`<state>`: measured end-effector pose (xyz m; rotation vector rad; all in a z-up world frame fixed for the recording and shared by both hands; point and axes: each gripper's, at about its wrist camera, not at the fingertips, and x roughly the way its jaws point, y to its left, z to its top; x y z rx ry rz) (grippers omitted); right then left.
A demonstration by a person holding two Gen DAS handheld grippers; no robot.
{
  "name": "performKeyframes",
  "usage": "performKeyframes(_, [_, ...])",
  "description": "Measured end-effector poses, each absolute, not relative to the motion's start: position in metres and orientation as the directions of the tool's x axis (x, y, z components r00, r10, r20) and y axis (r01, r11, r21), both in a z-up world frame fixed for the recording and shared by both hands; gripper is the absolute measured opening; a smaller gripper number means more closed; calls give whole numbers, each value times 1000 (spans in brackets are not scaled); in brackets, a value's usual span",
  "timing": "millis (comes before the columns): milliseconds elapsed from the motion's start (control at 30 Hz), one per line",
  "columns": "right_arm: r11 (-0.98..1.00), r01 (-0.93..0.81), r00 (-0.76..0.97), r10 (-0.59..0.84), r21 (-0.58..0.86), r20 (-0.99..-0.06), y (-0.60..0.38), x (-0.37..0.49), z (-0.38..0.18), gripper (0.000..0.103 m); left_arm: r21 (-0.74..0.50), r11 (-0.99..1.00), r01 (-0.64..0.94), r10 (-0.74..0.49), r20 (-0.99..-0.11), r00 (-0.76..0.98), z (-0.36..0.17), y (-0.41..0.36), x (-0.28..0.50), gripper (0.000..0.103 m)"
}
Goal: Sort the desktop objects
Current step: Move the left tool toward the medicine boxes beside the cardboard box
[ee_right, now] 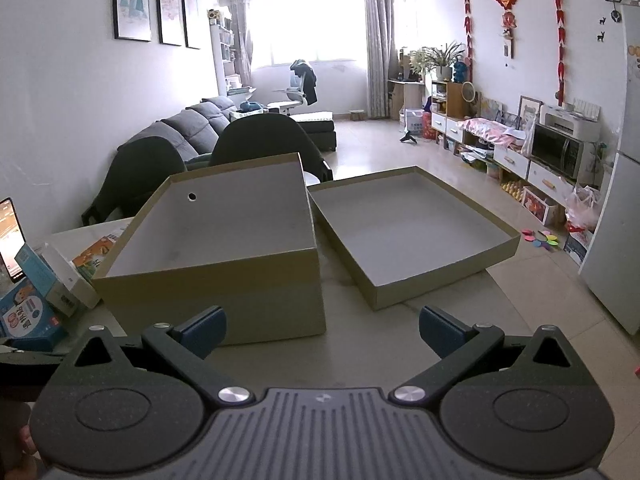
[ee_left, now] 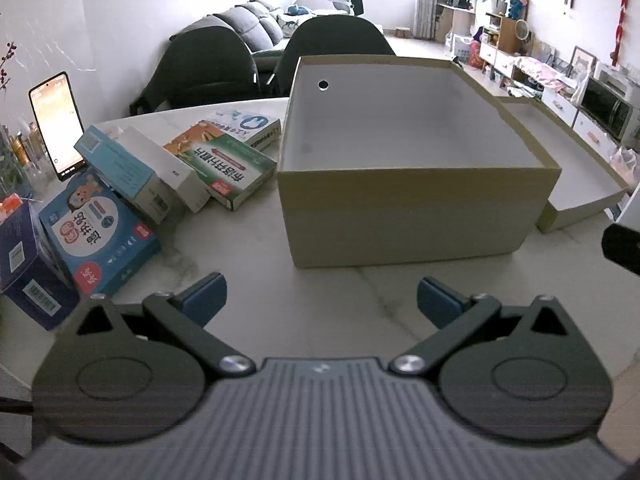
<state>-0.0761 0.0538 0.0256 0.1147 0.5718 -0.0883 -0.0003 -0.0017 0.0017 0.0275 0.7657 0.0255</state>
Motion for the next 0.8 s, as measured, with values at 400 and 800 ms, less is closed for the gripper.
performKeyframes(400, [990,112,839,-47,88,-542,55,-81,31,103,45,998,-45,64,-697,714,10,-12,1,103])
performKeyframes(800, [991,105,833,-41,86,-552,57,-81,32,103,62,996,-68,92,-702,706,19,-31,11,103])
